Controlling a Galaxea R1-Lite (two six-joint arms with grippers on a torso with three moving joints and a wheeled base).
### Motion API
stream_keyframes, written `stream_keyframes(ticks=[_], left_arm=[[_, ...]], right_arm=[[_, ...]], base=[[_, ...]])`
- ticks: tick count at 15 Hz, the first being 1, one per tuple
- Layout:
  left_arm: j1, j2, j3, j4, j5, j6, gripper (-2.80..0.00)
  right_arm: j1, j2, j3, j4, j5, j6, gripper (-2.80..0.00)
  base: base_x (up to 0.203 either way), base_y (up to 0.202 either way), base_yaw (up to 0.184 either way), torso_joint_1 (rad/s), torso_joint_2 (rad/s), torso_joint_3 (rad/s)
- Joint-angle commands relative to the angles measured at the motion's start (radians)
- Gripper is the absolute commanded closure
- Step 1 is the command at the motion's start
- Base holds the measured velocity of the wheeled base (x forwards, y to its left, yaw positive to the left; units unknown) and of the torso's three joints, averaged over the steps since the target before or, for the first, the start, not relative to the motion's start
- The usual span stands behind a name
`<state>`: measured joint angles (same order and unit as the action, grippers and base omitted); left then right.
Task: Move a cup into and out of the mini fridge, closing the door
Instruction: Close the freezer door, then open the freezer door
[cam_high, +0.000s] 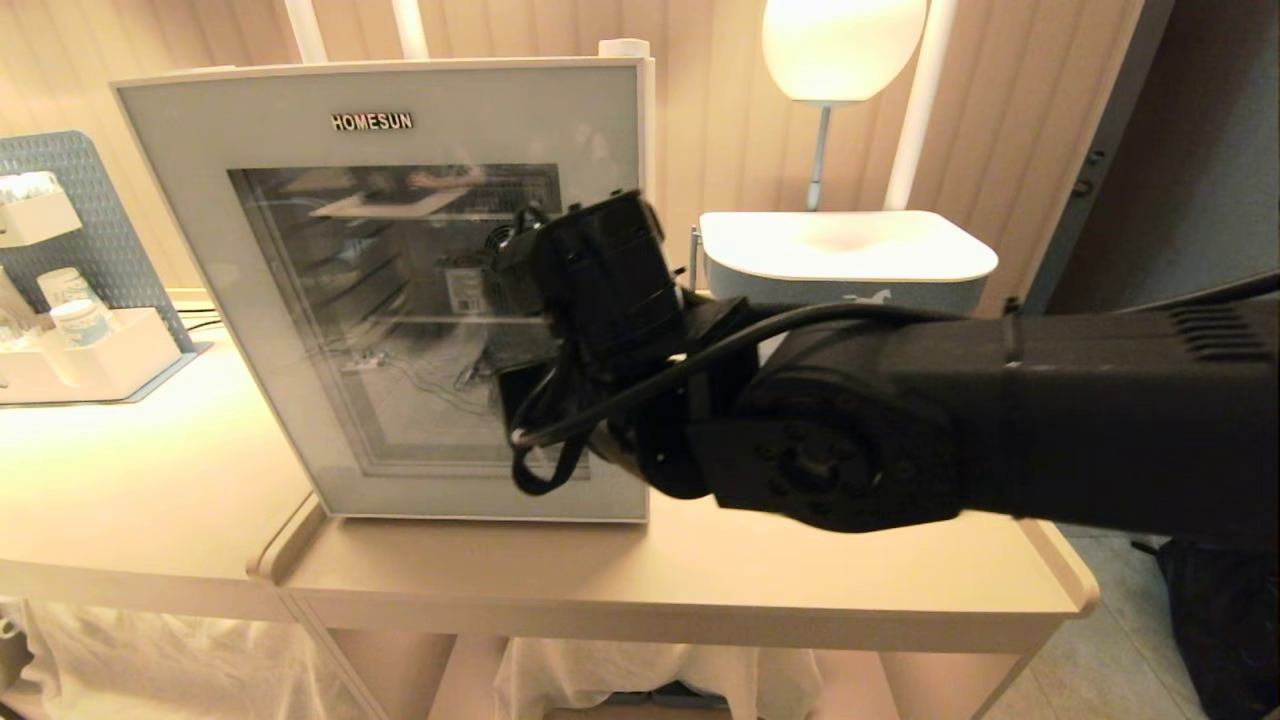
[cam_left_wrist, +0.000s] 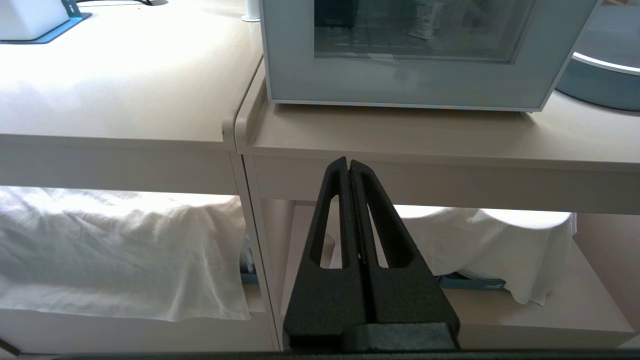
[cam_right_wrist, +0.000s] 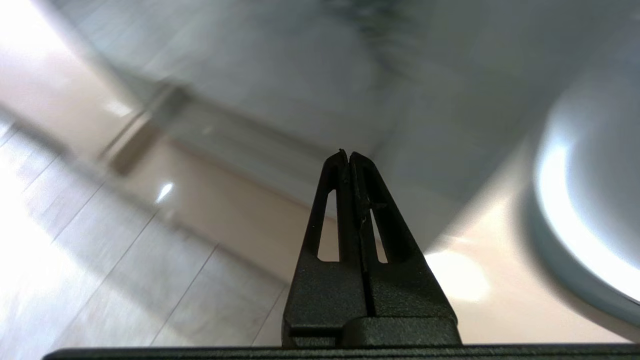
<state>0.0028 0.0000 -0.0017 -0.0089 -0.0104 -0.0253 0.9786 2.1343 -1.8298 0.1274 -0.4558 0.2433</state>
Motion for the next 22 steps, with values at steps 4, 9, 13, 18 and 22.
stream_keyframes(ticks=[4, 9, 13, 18, 22], left_arm=[[0.000, 0.002, 0.000, 0.000, 0.000, -0.001, 0.00], [0.000, 0.002, 0.000, 0.000, 0.000, -0.001, 0.00], [0.000, 0.002, 0.000, 0.000, 0.000, -0.001, 0.00], [0.000, 0.002, 0.000, 0.000, 0.000, 0.001, 0.00], [0.000, 0.002, 0.000, 0.000, 0.000, -0.001, 0.00]], right_arm=[[-0.248, -0.529, 0.364, 0.019, -0.102, 0.095, 0.00], [-0.603, -1.113, 0.722, 0.093, -0.238, 0.136, 0.00], [-0.860, -1.549, 0.951, 0.201, -0.319, 0.147, 0.00], [-1.035, -1.849, 1.337, 0.265, -0.195, 0.193, 0.00], [-0.999, -1.910, 1.365, 0.244, 0.311, 0.219, 0.00]], base=[[0.000, 0.000, 0.000, 0.000, 0.00, 0.000], [0.000, 0.000, 0.000, 0.000, 0.00, 0.000], [0.000, 0.000, 0.000, 0.000, 0.00, 0.000], [0.000, 0.000, 0.000, 0.000, 0.00, 0.000], [0.000, 0.000, 0.000, 0.000, 0.00, 0.000]])
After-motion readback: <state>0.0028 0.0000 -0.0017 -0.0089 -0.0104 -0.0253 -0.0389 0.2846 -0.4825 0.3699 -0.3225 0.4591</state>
